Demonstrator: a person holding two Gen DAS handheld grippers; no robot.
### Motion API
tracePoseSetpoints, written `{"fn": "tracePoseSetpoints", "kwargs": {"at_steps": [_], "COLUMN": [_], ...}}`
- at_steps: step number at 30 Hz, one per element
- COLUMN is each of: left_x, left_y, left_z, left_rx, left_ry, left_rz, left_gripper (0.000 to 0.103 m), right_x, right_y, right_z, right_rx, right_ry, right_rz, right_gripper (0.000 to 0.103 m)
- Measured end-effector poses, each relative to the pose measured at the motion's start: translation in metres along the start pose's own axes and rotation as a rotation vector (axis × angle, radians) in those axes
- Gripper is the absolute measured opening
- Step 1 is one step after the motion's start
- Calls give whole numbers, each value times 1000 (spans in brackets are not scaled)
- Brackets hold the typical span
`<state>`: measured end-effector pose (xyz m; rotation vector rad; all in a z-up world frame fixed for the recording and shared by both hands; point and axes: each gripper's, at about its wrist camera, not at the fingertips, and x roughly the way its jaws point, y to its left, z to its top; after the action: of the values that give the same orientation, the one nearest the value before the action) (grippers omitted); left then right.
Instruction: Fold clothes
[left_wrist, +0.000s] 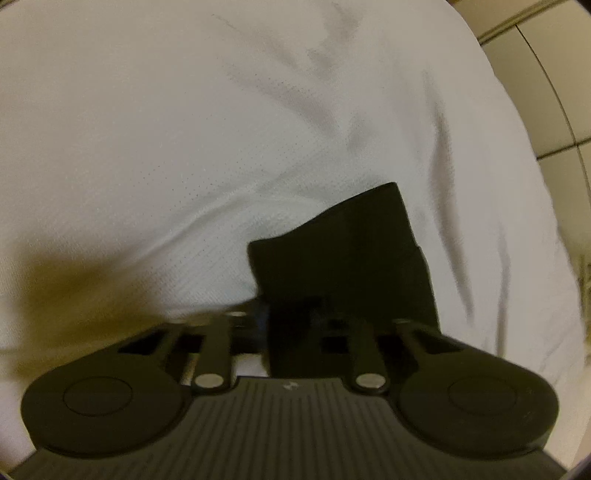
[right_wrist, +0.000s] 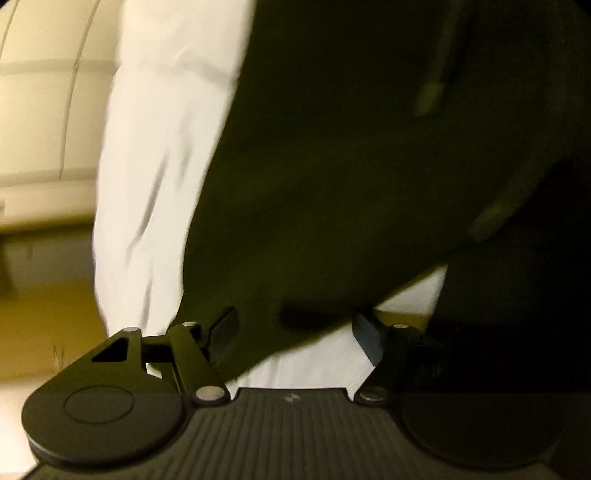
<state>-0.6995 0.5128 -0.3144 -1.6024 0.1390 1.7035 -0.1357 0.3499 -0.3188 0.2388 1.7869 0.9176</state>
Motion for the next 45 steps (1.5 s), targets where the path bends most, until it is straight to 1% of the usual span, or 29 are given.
{"fn": "tracePoseSetpoints", "kwargs": {"at_steps": [1, 2, 3, 4, 5, 6, 7, 8, 9, 11, 12, 13, 14, 16, 17, 18, 21, 22, 23, 24, 25, 28, 31, 33, 35, 38, 39, 42, 45], "left_x": [-9, -22, -39, -55, -67, -80, -84, -81, -71, -42, -34, -28, -29, -39, -47, -57, -86, -91, -97, -105, -114, -133, -154, -165, -175, -180, -182, -194, -210], "left_y": [-1, -1, 2, 6, 13, 20, 24, 27, 28, 28, 26, 23, 19, 13, 13, 14, 22, 24, 26, 26, 25, 13, -4, -12, -15, -3, 3, 9, 2], "left_z": [-2, -3, -5, -6, -6, -7, -10, -15, -21, -34, -40, -45, -47, -48, -48, -47, -53, -57, -62, -73, -85, -146, -230, -289, -346, -407, -425, -463, -497], "left_rx": [35, 72, 102, 123, 149, 176, 219, 272, 321, 431, 482, 531, 547, 546, 541, 524, 498, 495, 491, 489, 488, 514, 562, 570, 561, 475, 436, 358, 345], "left_ry": [-17, -39, -63, -84, -105, -125, -135, -133, -117, -101, -103, -107, -117, -149, -164, -179, -200, -193, -178, -160, -141, -54, 17, 59, 85, 116, 128, 145, 155], "left_rz": [-3, -15, -28, -34, -33, -30, -4, 39, 84, 163, 197, 230, 245, 239, 237, 257, 355, 381, 395, 385, 369, 286, 180, 127, 104, 135, 146, 161, 162], "left_gripper": [8, 8, 8, 8, 8, 8, 9, 9, 9, 13, 16, 16, 16, 18, 25, 31, 30, 29, 27, 26, 26, 26, 26, 27, 27, 26, 24, 24, 24], "right_x": [-2, -2, -3, -3, -3, -4, -4, -5, -4, 0, 2, 3, 1, -9, -16, -25, -58, -70, -80, -93, -105, -136, -162, -172, -169, -197, -208, -248, -273], "right_y": [-6, -9, -11, -13, -12, -10, -7, -4, -3, -3, -3, -1, 3, 13, 18, 22, 25, 24, 23, 18, 14, -10, -41, -68, -71, -94, -103, -126, -153], "right_z": [1, 1, 1, 0, -2, -6, -9, -13, -16, -22, -24, -25, -28, -31, -32, -34, -34, -33, -32, -30, -28, -16, -1, 9, 19, 43, 52, 74, 100], "right_rx": [44, 62, 81, 98, 97, 80, 63, 38, 20, -10, -28, -50, -80, -159, -210, -265, -421, -472, -516, -564, -612, -695, -759, -807, -847, -887, -889, -858, -774], "right_ry": [-29, -31, -33, -34, -17, -1, 14, 26, 37, 57, 65, 72, 79, 92, 97, 95, 76, 64, 46, 23, 0, -49, -75, -73, -71, -76, -78, -71, -52], "right_rz": [20, 18, 16, 15, 18, 21, 23, 20, 17, -17, -37, -51, -61, -73, -80, -98, -195, -234, -266, -309, -352, -473, -588, -638, -629, -597, -592, -561, -531], "right_gripper": [70, 69, 65, 56, 53, 53, 53, 53, 53, 53, 53, 53, 54, 61, 62, 65, 65, 65, 65, 64, 64, 63, 63, 63, 61, 61, 61, 62, 62]}}
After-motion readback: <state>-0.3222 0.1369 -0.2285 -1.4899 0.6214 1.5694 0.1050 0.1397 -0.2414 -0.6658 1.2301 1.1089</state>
